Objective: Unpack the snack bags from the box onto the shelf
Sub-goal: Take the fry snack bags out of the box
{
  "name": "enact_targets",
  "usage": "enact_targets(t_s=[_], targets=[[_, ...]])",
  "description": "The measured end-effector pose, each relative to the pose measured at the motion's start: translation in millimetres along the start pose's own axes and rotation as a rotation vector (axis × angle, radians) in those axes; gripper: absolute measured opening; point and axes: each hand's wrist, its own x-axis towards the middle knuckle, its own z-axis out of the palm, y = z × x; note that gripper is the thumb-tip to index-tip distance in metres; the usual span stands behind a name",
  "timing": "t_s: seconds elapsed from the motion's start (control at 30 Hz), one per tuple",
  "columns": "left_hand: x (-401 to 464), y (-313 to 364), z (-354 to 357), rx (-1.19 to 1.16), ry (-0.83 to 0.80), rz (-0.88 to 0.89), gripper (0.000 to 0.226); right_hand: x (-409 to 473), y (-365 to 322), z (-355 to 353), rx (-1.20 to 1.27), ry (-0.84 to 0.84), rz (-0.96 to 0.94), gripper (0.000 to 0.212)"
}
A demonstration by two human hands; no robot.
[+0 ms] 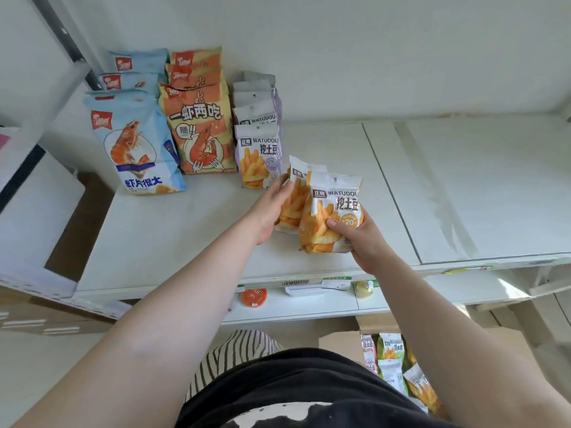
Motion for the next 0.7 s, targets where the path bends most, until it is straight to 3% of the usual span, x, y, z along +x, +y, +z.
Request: enact_targets(t_s=[0.13, 0.23, 0.3, 0.33, 0.47, 0.57, 0.7], targets=[[2, 19, 3, -0.017, -0.003, -0.048, 0.115, 9, -1, 13, 0.018, -0.031, -0.038, 0.101], [-1, 28, 6, 0.021, -0.081, 0.031, 0.136, 15, -5, 21, -0.021, -0.034, -0.099, 0.082], [-1, 27, 5, 0.054, -0.095, 0.085, 0.134, 16, -3, 21, -0.111, 0.0, -0.155, 0.07], [-2, 25, 4, 0.088, -0.097, 0.094, 0.13, 15, 0, 19, -0.176, 0.016, -0.184, 0.074], [-3, 0, -2, 0.383, -0.186, 0.097, 0.102, 14, 24, 3, -0.411, -0.021, -0.222, 0.114], [-7, -2, -5, 0.446, -0.128, 0.16, 0.082, 18, 28, 1, -0.52, -0.075, -0.214, 0.135], [-6, 16, -6, 0.78, 0.054, 0.429, 0.094, 22, 25, -2, -0.485, -0.124, -0.212, 0.119]])
